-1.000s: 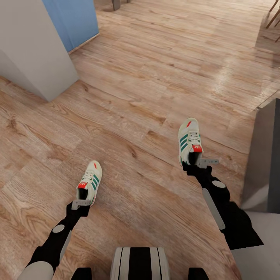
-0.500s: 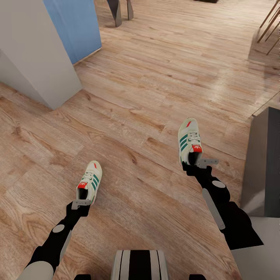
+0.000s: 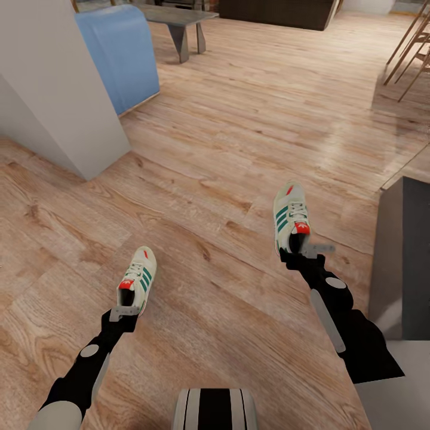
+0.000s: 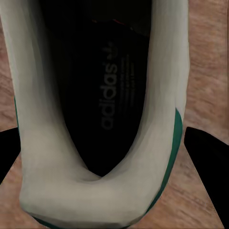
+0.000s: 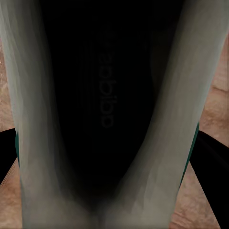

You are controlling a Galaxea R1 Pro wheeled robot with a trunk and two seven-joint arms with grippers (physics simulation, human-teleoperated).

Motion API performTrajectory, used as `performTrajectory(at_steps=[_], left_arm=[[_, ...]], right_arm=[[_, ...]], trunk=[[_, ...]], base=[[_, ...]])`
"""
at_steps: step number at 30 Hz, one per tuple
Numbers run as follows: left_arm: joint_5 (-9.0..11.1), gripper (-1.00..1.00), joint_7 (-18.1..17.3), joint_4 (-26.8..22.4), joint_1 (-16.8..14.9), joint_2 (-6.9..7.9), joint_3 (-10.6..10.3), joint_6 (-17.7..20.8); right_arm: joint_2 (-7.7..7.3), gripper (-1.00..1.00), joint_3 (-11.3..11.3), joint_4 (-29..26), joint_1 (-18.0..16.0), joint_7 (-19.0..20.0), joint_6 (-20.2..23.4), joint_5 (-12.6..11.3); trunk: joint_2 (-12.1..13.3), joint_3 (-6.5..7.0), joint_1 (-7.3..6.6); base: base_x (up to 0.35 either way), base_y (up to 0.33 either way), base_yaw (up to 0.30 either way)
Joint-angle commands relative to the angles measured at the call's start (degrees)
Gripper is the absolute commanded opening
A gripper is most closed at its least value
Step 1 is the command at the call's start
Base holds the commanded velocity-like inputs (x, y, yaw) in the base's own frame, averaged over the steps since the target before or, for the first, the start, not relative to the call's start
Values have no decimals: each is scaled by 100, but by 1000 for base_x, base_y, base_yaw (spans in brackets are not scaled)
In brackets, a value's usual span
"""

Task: Pick up the two gym shoes and the two sandals from the corridor floor and place them onto the hallstand (shoe rack) in the corridor, making sure they are on the rack and not on the floor. Arrange them so the two gym shoes are next to each other and the two sandals are next to each other.

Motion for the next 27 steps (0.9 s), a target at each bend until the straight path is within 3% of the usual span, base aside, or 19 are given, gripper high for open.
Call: performTrajectory(at_steps=[1, 14, 17, 21, 24, 27], left_arm=[[-64, -100, -39, -6, -4, -5, 36, -28], [-67, -100, -42, -98, 9, 15, 48, 1], [35, -100, -45, -94, 359, 43, 379, -8], [49, -100, -42, -71, 534, 46, 555, -18], [66, -100, -45, -48, 734, 35, 789, -38], [80, -100, -46, -26, 935, 14, 1006, -75]], right_arm=[[-7, -100, 17, -6, -3, -59, 17, -64], [17, -100, 35, -18, -3, -60, 15, -72], [68, -100, 56, 4, 52, -54, -15, -102], [80, -100, 62, 5, 169, -38, -64, -109], [88, -100, 65, 66, 314, -38, -317, -103], [90, -100, 92, 335, 676, -21, -768, -85]], trunk=[[0, 19, -3], [18, 312, -37], [22, 404, -44], [27, 528, -55], [31, 621, -62], [35, 714, -70]], base=[[0, 0, 0], [0, 0, 0], [0, 0, 0], [0, 0, 0], [0, 0, 0], [0, 0, 0]])
